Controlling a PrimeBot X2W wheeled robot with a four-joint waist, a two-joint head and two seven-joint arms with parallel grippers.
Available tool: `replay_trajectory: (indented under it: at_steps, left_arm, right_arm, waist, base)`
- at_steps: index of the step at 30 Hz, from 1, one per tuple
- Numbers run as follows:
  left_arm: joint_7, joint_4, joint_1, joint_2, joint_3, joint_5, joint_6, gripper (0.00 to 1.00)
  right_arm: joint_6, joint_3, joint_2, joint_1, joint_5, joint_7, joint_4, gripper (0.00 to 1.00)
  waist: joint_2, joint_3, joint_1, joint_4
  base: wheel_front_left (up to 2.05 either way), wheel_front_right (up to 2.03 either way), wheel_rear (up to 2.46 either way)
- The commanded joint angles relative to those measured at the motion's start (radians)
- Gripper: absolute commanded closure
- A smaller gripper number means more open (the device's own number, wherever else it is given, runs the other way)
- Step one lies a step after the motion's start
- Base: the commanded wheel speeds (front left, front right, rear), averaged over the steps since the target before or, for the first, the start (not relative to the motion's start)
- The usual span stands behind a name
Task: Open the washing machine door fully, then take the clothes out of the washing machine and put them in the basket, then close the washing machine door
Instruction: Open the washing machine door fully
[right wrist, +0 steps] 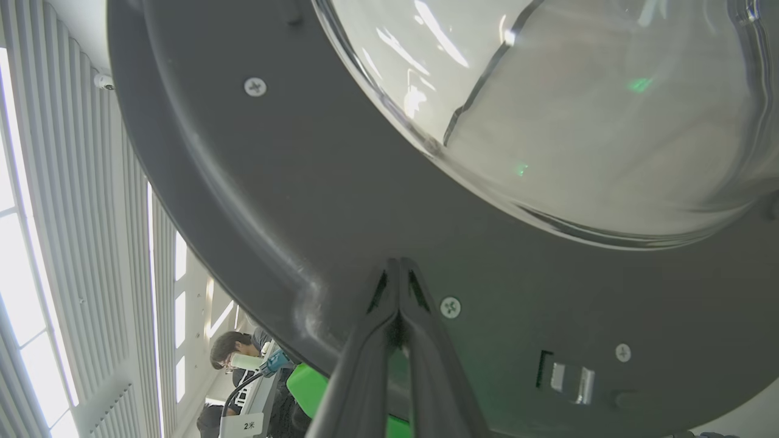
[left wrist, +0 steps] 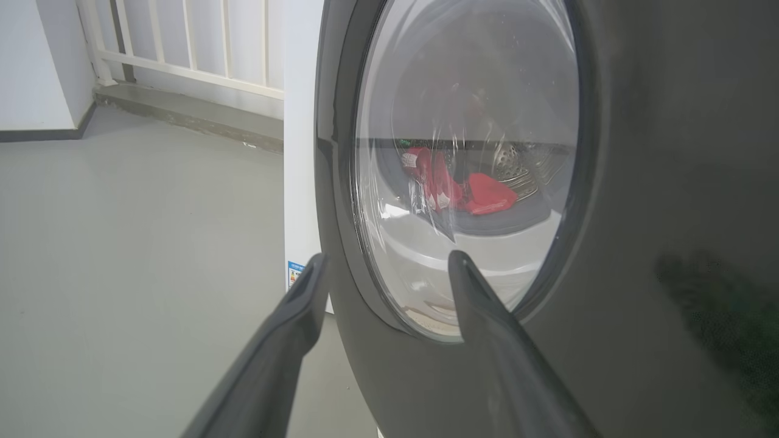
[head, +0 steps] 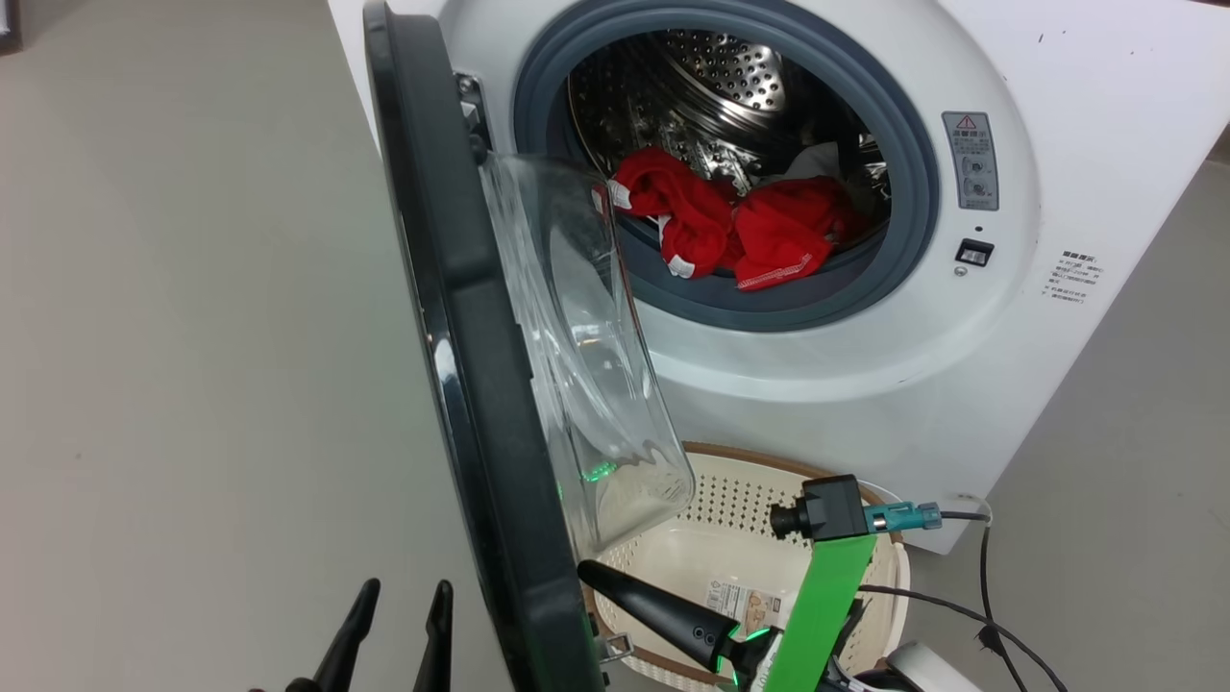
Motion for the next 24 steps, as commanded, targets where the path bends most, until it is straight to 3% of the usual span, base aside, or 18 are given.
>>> replay_trajectory:
  at_steps: [1,6,9,10,12,13,24]
  left_arm:
    - [-0.012,-0.029,-0.003,0.005,0.035,0.010,0.008,0.00]
    - [-0.012,-0.032,0.002,0.005,0.037,0.010,0.009,0.00]
    - [-0.012,-0.031,0.002,0.005,0.038,0.010,0.008,0.00]
    - [-0.012,-0.030,0.002,0.005,0.038,0.010,0.008,0.00]
    - [-0.012,-0.026,0.002,0.005,0.040,0.009,0.007,0.00]
    - [-0.012,-0.024,0.002,0.005,0.040,0.010,0.007,0.00]
    - [-0.012,-0.010,0.002,0.005,0.043,0.013,0.001,0.00]
  right_arm:
    - [0.008,0.012,0.025,-0.004,-0.012,0.002,-0.033,1.00]
    - [0.008,0.001,0.027,-0.002,-0.025,-0.008,-0.029,0.97]
    - [0.008,-0.001,0.014,-0.002,-0.054,-0.030,-0.016,0.58]
    - [0.008,0.003,0.009,-0.001,-0.064,-0.038,-0.010,0.51]
    - [0.008,0.012,-0.005,0.003,-0.082,-0.058,0.004,0.06]
    - [0.008,0.017,-0.012,0.006,-0.091,-0.071,0.013,0.00]
    - [0.008,0.116,-0.118,0.031,-0.155,-0.229,0.106,0.00]
  waist:
    - [0.0000,-0.001,0.0000,0.000]
    - [0.0000,-0.005,0.0000,-0.003]
    - [0.0000,-0.007,0.0000,-0.004]
    - [0.0000,-0.009,0.0000,-0.005]
    - [0.0000,-0.012,0.0000,-0.007]
    - [0.0000,-0.014,0.0000,-0.008]
    - [0.0000,-0.032,0.0000,-0.019]
  base:
    - [0.00,0.00,0.00]
    - [0.00,0.00,0.00]
    - [0.00,0.00,0.00]
    - [0.00,0.00,0.00]
    - [0.00,0.00,0.00]
    - [0.00,0.00,0.00]
    - [0.00,0.00,0.00]
